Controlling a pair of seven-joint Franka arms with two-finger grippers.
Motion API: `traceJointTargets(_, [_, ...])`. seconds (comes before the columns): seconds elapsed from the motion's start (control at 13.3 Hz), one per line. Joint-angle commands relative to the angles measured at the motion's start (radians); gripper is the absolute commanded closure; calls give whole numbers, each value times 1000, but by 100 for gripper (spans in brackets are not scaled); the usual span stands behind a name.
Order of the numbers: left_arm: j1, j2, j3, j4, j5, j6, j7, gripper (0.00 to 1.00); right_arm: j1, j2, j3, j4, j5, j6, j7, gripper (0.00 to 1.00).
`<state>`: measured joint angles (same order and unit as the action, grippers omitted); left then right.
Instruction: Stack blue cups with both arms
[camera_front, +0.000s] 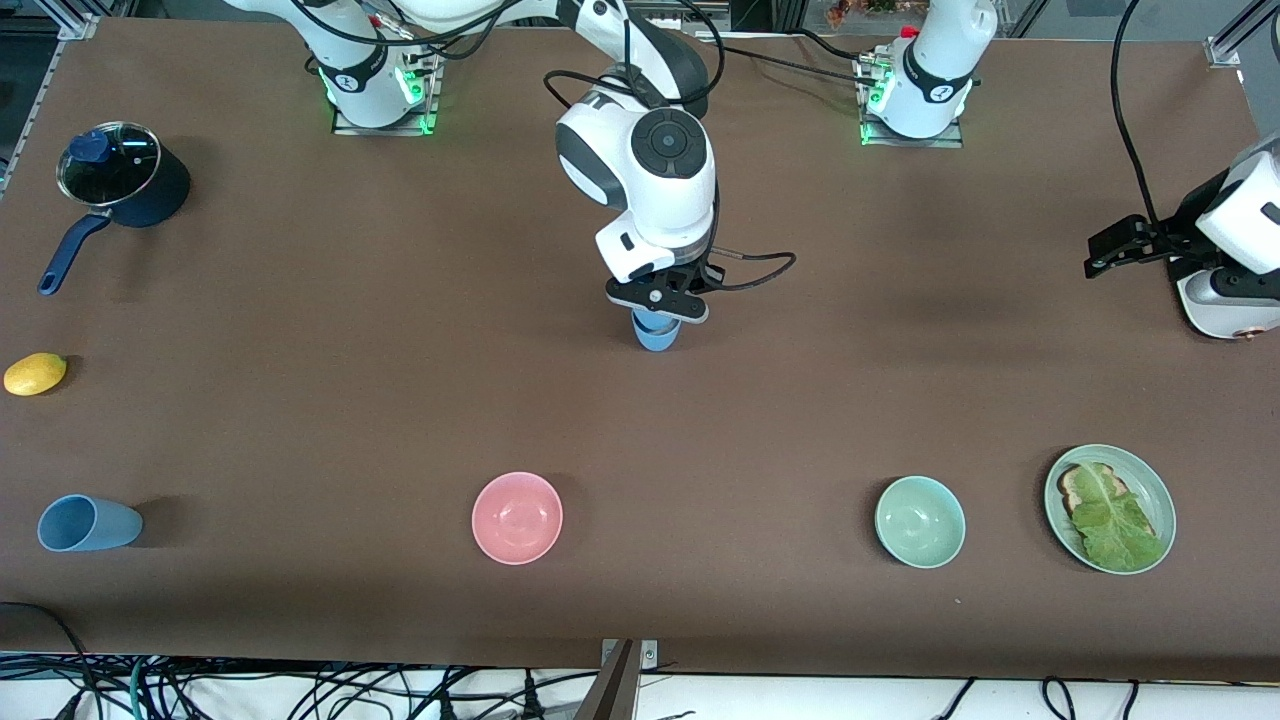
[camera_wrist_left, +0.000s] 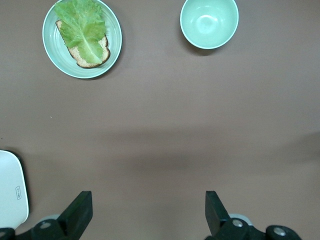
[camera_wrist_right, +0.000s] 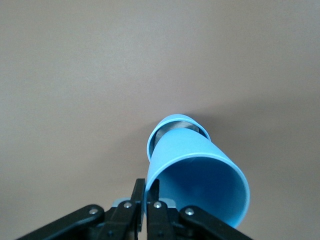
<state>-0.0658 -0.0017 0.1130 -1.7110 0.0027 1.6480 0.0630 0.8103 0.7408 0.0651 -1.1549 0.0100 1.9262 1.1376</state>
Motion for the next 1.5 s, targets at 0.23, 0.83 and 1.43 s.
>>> traceJointTargets(0.23, [29,-35,-55,-27,-20,16,6,1,9,35,-7,43,10,4,13,100])
traceJointTargets(0.83, [27,-32,-64,22,-21,12,-22,1,9,32,-8,43,-22,22,-1,0])
traceJointTargets(1.43, [24,-27,-64,77,-33,-33,-14,1,-11,-17,-25,98,-38,-182,-181,0])
